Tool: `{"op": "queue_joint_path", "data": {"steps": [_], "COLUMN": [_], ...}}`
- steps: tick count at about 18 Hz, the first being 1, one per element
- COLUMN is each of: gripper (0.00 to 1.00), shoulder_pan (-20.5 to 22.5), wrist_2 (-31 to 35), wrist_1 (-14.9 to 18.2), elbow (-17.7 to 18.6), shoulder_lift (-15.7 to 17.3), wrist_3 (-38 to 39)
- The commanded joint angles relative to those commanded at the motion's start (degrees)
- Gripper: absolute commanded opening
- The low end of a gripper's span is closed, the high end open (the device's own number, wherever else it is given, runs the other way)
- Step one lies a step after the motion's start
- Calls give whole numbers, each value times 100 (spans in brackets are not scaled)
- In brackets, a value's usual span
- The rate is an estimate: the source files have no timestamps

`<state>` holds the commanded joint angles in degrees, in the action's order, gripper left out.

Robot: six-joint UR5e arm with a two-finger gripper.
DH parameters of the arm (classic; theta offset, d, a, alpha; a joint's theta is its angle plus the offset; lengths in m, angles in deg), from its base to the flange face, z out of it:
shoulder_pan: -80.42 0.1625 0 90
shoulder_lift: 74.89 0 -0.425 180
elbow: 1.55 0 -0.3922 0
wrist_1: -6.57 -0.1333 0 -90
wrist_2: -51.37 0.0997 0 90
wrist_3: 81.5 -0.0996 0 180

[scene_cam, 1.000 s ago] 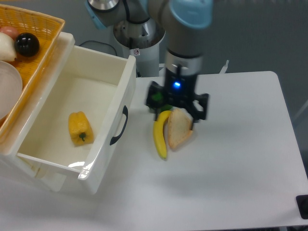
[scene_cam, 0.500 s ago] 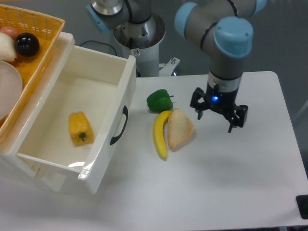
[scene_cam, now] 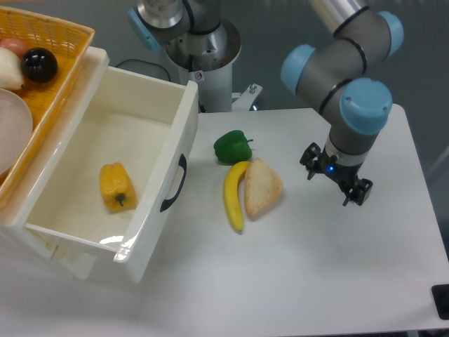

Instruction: Place the yellow pepper in the upper white drawer

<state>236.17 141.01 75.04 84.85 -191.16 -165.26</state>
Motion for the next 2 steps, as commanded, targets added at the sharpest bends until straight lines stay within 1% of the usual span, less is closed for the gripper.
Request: {"op": "queue_joint_path", "data": {"steps": [2], "gripper": [100], "shoulder_pan": [0], "wrist_2": [0], "wrist_1": [0], "elbow": [-9], "shoulder_lift": [-9], "wrist_3": [0]}}
